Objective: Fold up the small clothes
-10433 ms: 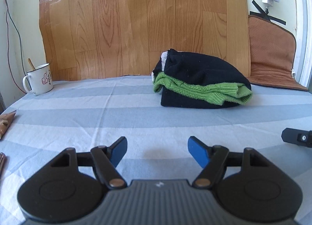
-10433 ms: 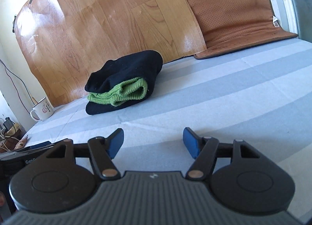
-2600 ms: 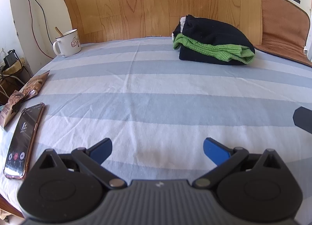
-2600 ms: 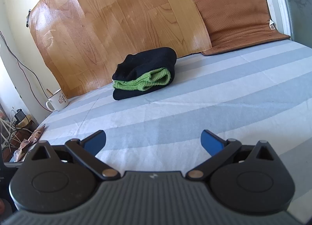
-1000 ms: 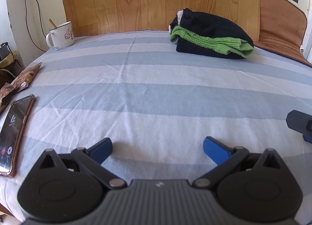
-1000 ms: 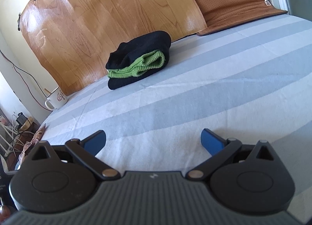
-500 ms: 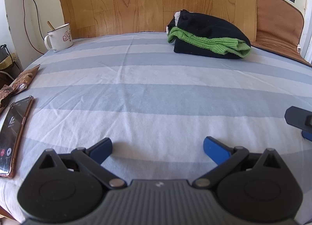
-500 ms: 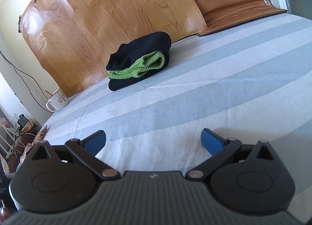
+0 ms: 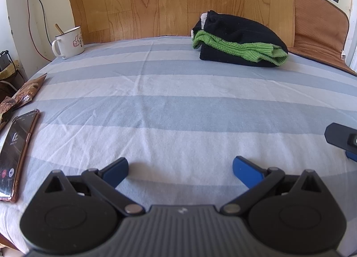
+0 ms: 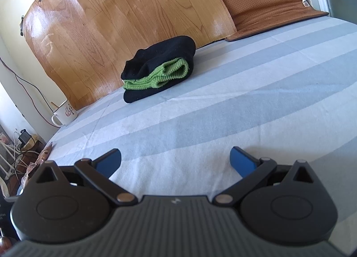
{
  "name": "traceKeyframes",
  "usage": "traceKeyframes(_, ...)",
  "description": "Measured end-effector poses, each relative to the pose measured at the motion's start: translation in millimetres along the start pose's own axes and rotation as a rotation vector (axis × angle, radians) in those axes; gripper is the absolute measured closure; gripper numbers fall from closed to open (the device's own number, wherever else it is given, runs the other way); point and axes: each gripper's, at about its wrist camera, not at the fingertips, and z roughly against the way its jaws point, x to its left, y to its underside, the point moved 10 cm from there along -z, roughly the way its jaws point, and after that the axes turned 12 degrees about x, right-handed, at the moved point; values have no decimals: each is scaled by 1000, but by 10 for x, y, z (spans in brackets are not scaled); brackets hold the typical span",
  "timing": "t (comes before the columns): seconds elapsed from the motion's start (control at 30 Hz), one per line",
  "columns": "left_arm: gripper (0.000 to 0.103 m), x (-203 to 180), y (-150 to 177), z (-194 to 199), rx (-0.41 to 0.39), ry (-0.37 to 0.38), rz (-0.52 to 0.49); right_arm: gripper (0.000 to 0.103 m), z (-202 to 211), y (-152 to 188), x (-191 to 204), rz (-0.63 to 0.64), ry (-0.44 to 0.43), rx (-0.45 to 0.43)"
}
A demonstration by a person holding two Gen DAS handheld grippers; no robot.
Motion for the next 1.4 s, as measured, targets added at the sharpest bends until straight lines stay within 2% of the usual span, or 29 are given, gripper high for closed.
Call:
traceKeyframes(1.1, 0, -23, -5, 31, -13, -48, -27, 0, 42, 46, 9, -15, -2, 2)
traceKeyframes(1.3, 0, -27, 2, 45, -11, -53, -31, 0, 31, 129, 137, 53, 34, 7)
traceKeyframes(1.4, 0, -15, 8, 49, -5, -50, -25, 0, 49, 128, 201, 101, 58, -18)
